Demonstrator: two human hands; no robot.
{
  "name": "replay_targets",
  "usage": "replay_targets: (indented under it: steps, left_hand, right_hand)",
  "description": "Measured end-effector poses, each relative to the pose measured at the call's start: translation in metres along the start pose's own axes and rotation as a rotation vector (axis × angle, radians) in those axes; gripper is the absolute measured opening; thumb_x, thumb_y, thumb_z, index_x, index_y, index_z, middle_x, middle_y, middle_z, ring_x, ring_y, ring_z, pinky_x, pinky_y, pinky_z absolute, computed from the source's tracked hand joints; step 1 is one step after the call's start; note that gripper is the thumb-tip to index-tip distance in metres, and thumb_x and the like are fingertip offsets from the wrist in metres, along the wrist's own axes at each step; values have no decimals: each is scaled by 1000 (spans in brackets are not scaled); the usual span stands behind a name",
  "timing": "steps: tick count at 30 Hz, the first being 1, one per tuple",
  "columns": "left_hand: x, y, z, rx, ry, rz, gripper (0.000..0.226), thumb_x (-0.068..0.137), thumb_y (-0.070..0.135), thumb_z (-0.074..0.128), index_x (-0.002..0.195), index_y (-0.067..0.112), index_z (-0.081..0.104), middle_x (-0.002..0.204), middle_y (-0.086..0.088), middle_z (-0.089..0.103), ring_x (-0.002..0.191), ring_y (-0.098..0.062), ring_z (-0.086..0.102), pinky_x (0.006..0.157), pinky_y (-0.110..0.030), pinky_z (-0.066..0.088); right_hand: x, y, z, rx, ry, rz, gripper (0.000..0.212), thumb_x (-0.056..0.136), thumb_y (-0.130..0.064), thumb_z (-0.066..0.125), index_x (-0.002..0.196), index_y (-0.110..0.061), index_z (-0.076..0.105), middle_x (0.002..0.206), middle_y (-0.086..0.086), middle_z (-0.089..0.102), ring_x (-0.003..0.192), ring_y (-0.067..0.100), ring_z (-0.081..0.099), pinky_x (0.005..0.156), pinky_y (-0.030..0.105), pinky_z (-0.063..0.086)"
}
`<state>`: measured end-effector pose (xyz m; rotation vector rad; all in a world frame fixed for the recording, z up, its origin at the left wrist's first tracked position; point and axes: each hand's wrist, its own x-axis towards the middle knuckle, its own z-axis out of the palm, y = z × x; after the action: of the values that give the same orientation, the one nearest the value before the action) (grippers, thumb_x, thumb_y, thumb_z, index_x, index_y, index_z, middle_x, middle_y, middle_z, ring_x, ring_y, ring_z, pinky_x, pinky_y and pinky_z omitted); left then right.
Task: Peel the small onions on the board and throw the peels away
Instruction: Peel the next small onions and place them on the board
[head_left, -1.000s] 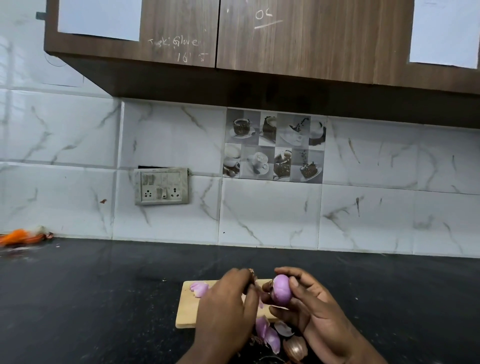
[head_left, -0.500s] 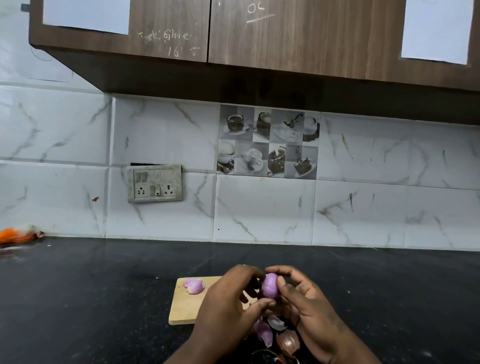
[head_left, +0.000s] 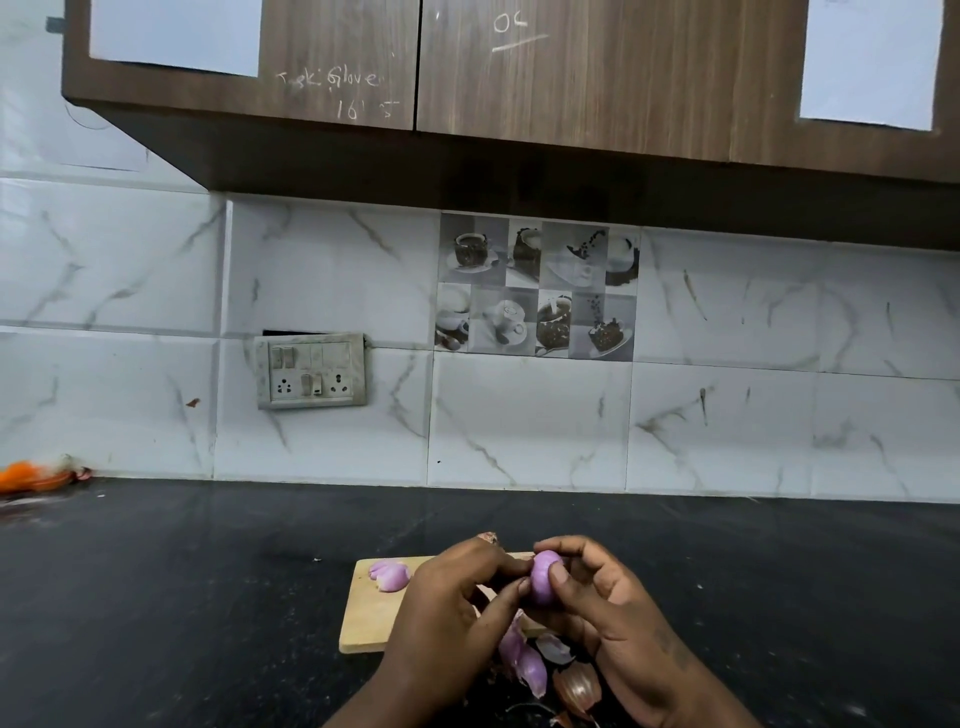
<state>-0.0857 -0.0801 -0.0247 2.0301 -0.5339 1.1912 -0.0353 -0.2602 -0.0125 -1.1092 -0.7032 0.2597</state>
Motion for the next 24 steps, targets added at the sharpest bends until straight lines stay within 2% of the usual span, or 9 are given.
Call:
replay_targets:
  steps: [3, 5, 8, 11, 13, 16, 18, 22, 24]
  left_hand:
    - [-1, 1, 2, 109, 20, 88, 12, 90, 18, 73, 96, 28, 74, 87, 16, 69, 80, -4, 67, 75, -13, 50]
    - [-1, 1, 3, 136, 42, 82, 11, 89, 19, 71, 95, 29, 72, 85, 16, 68, 78, -1, 65, 70, -13, 50]
    - [-1, 2, 3, 152, 94, 46, 7, 88, 24, 69, 90, 30, 70, 83, 18, 67, 79, 5, 63, 66, -16, 51]
    - [0, 0, 3, 70, 94, -42, 10, 90, 22, 68, 88, 31, 67, 83, 15, 67, 79, -9, 66, 65, -31, 53]
    - [-1, 2, 4, 22, 55, -54, 12, 95, 20, 66, 93, 32, 67, 89, 14, 68, 84, -13, 68, 68, -35, 54]
    - [-2, 5, 4, -3, 25, -18, 17, 96, 21, 67, 106, 35, 68, 103, 18, 68, 95, -11, 69, 72, -28, 55]
    - [-2, 4, 4, 14, 9, 6, 23, 94, 18, 70, 107, 37, 68, 101, 18, 68, 95, -9, 69, 71, -24, 55]
    - [-2, -3, 6, 83, 31, 37, 27, 90, 7, 73, 98, 33, 71, 90, 18, 67, 86, -7, 69, 67, -28, 55]
    - [-3, -5, 6, 108, 34, 58, 21, 91, 12, 73, 97, 32, 70, 89, 17, 67, 82, -5, 68, 66, -29, 55]
  right_hand:
    - [2, 3, -2, -22, 5, -33, 43, 77, -6, 76, 116, 5, 62, 110, 24, 72, 91, 31, 73, 79, 34, 63]
    - [3, 4, -3, -18, -1, -45, 45, 74, 1, 78, 115, 6, 61, 111, 25, 72, 90, 33, 73, 78, 36, 63]
    - [3, 4, -2, -52, -16, -45, 43, 72, -6, 84, 112, -2, 71, 112, 26, 73, 93, 33, 73, 80, 35, 62]
    - [2, 2, -1, -44, -18, -10, 41, 76, -14, 81, 116, -8, 74, 116, 25, 74, 101, 33, 73, 82, 35, 61]
    - [2, 2, 0, -44, -2, -3, 41, 78, -13, 77, 119, -10, 73, 116, 25, 73, 103, 35, 73, 82, 36, 61]
    - [3, 1, -1, -58, 21, -22, 39, 79, -14, 77, 118, -10, 73, 109, 27, 73, 97, 34, 74, 78, 36, 61]
    - [4, 2, -2, -68, 32, -32, 37, 79, -14, 78, 115, -9, 73, 109, 28, 73, 94, 33, 74, 78, 37, 61]
    - [7, 6, -6, -105, 0, -43, 47, 73, -20, 88, 116, -11, 73, 116, 29, 71, 102, 39, 72, 90, 47, 58]
    - [9, 8, -9, -158, -21, -60, 54, 67, -21, 94, 116, -14, 73, 119, 26, 72, 108, 44, 70, 100, 55, 54]
